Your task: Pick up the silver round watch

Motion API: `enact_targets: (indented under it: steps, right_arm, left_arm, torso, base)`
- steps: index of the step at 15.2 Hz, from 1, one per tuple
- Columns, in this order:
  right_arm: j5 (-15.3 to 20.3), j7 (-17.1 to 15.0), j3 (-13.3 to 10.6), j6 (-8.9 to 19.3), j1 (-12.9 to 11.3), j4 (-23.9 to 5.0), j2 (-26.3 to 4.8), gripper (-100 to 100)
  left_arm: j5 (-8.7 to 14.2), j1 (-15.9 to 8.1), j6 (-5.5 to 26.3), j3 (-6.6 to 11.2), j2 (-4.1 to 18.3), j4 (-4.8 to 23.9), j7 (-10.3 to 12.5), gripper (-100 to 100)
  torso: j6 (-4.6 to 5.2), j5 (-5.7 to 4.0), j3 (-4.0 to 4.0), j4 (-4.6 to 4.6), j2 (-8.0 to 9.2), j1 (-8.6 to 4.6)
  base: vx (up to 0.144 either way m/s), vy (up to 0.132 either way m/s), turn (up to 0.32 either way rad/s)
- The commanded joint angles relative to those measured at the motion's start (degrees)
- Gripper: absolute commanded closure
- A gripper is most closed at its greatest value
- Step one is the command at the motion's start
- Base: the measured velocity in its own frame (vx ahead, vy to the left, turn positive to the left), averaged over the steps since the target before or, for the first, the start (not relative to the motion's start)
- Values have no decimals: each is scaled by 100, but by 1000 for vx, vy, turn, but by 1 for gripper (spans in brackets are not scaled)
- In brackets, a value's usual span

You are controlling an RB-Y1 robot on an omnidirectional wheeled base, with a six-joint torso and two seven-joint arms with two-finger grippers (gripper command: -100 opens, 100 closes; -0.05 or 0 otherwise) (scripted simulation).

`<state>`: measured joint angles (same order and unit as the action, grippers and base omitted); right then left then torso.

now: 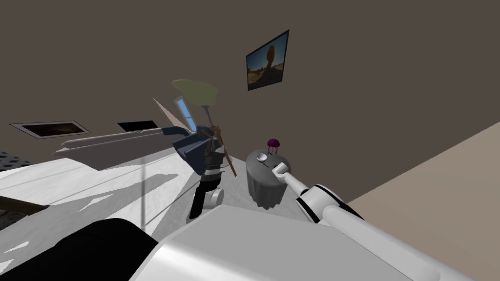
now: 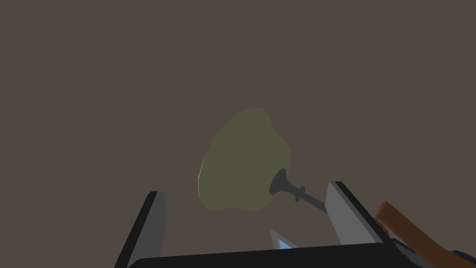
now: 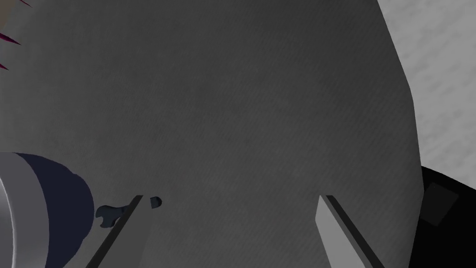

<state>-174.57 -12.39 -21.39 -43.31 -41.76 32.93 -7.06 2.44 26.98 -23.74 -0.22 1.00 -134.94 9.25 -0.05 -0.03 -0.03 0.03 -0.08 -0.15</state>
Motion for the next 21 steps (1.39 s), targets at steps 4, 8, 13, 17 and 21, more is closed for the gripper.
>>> enact_targets:
  steps: [4,8,13,17,21]
  right_arm:
    - [653,285,221,306,158,146,-57,-100]
    - [1093,285,221,306,158,146,-57,-100]
    - [1725,469,368,486,280,269,-101,-100]
    - [2322,668,524,678,410,399,-148,-100]
    - [2821,880,691,882,550,534,-196,-100]
  left_arm:
    - [0,1,0,1,0,0,0,0]
    - [0,1,0,1,0,0,0,0]
    - [0,1,0,0,0,0,0,0]
    - [0,1,0,0,0,0,0,0]
    - [0,0,0,0,0,0,0,0]
  torso:
    - [4,0,0,0,-1,-2]
    - [4,0,0,0,0,-2]
    - [3,0,0,0,-1,-1]
    - [3,0,1,0,1,-2]
    - [-1,0,0,0,1,-1]
  base:
    - [-11,-1,97]
    - [-10,-1,52]
    - [-10,0,87]
    - [-12,-2,116]
    - [-10,-2,122]
